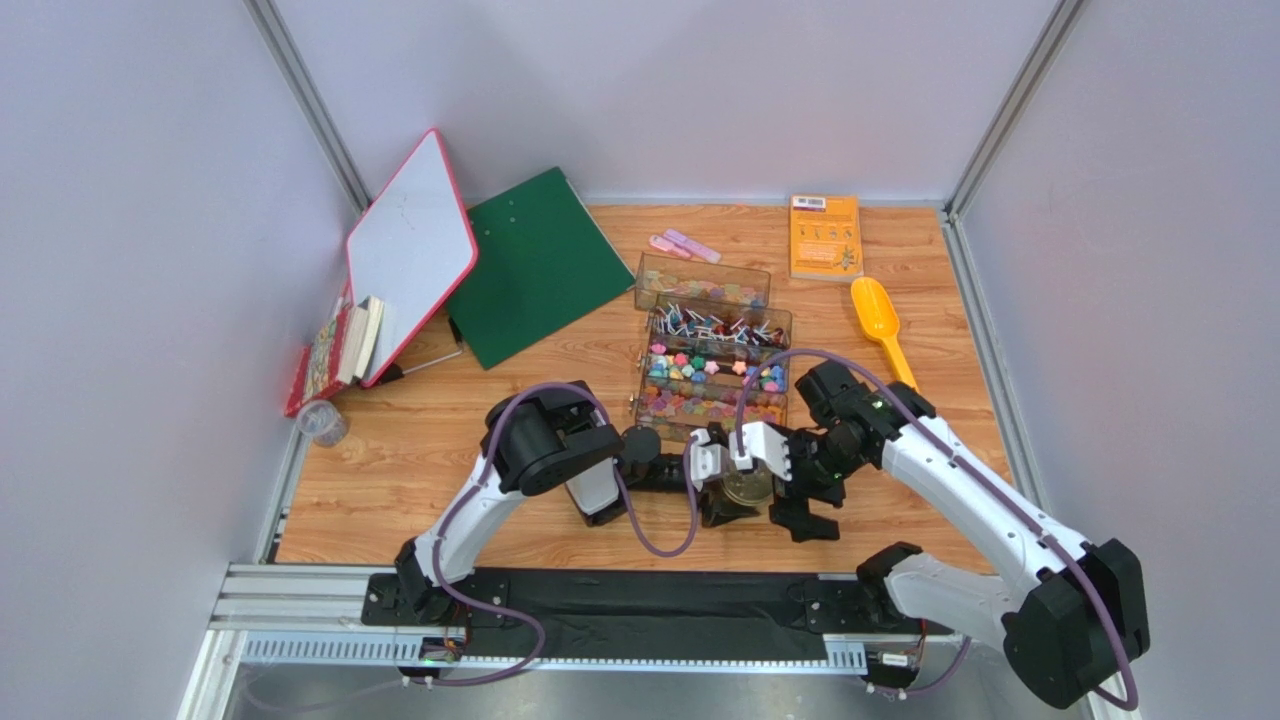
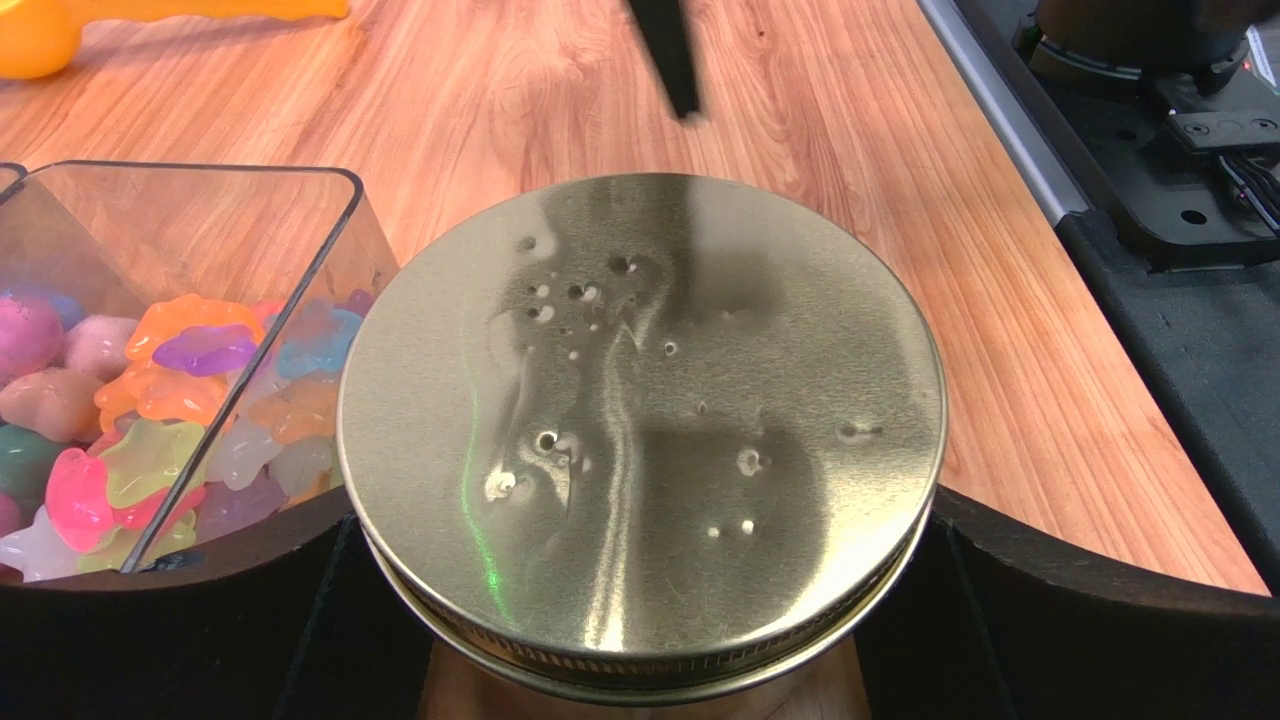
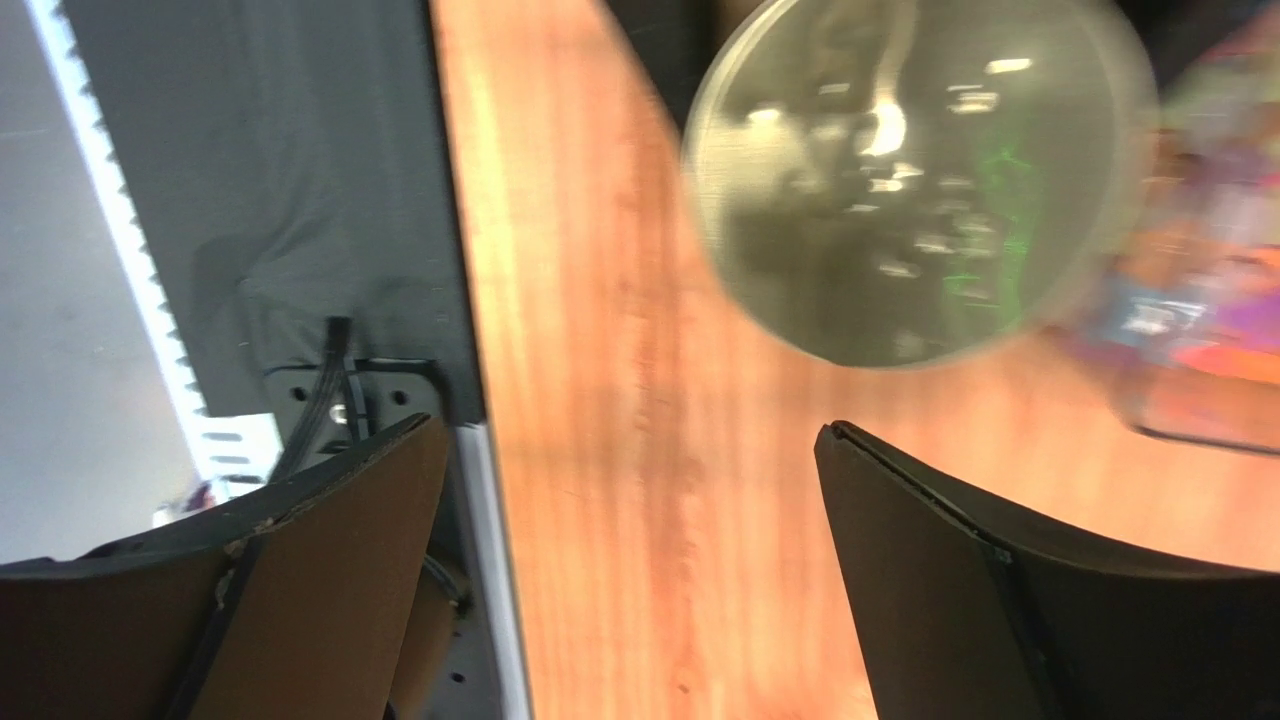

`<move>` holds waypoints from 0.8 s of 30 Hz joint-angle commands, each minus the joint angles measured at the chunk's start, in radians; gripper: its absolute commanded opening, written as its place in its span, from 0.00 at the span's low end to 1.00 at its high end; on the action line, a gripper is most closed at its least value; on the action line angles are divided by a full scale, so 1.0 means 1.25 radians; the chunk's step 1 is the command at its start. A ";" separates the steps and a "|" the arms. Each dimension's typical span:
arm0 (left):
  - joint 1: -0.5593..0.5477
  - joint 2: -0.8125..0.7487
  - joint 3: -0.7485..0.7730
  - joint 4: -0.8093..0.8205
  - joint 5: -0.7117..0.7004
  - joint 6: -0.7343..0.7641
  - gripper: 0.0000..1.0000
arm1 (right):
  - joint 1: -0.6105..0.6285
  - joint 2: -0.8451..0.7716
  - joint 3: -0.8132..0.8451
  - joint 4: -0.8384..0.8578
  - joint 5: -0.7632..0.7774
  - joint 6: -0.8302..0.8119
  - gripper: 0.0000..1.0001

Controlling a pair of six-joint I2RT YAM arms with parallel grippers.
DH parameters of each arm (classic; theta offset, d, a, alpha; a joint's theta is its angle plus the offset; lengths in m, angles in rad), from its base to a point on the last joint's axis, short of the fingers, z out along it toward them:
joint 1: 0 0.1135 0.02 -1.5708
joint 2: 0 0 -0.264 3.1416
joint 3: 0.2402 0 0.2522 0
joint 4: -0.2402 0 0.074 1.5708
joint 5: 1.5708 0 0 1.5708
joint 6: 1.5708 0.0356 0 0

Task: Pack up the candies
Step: Screw the bottle lid onto the packing bottle.

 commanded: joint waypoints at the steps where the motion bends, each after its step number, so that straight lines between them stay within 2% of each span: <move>1: 0.023 0.067 -0.013 -0.208 -0.033 0.064 0.00 | -0.014 0.019 0.087 0.018 0.014 -0.009 1.00; 12: 0.022 0.061 -0.017 -0.214 -0.036 0.065 0.00 | 0.001 0.193 0.174 0.095 -0.046 -0.062 1.00; 24: 0.022 0.061 -0.017 -0.213 -0.041 0.064 0.00 | 0.026 0.220 0.171 0.127 -0.062 -0.059 1.00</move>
